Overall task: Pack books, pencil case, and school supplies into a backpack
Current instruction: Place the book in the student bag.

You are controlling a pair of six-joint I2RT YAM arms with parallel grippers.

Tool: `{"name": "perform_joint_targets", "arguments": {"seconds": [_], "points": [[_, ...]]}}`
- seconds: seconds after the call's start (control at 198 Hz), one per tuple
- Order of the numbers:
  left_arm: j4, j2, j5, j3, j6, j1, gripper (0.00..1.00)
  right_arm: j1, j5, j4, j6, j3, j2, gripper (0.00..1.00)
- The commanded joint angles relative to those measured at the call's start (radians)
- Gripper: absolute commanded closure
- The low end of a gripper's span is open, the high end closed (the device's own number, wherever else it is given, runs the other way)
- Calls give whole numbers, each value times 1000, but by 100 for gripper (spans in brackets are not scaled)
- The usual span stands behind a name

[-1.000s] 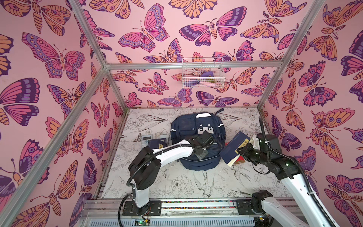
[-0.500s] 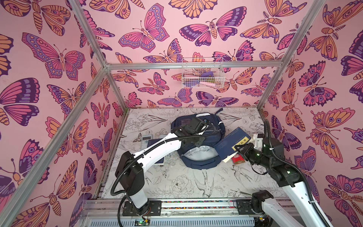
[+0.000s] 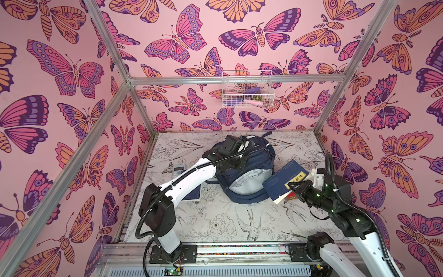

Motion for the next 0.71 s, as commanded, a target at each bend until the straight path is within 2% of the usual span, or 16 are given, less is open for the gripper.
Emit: {"name": "perform_joint_targets", "arguments": {"seconds": [0.0,0.121,0.343,0.656,0.701], "points": [[131,-57,87,7,-87,22,100,45,-28,169,84,-63,21,100],[165,-68,150,0,-136,48,100,113,-1,335,129,-94,98,100],[191,-75,259,5,-173,77,100,266,133,604,126,-81,327,100],[198,-74,354,23,-172,80,100,304,213,942,105,-14,658,100],[199,-70,363,21,-172,81,100,306,217,971,111,-5,700,98]]}}
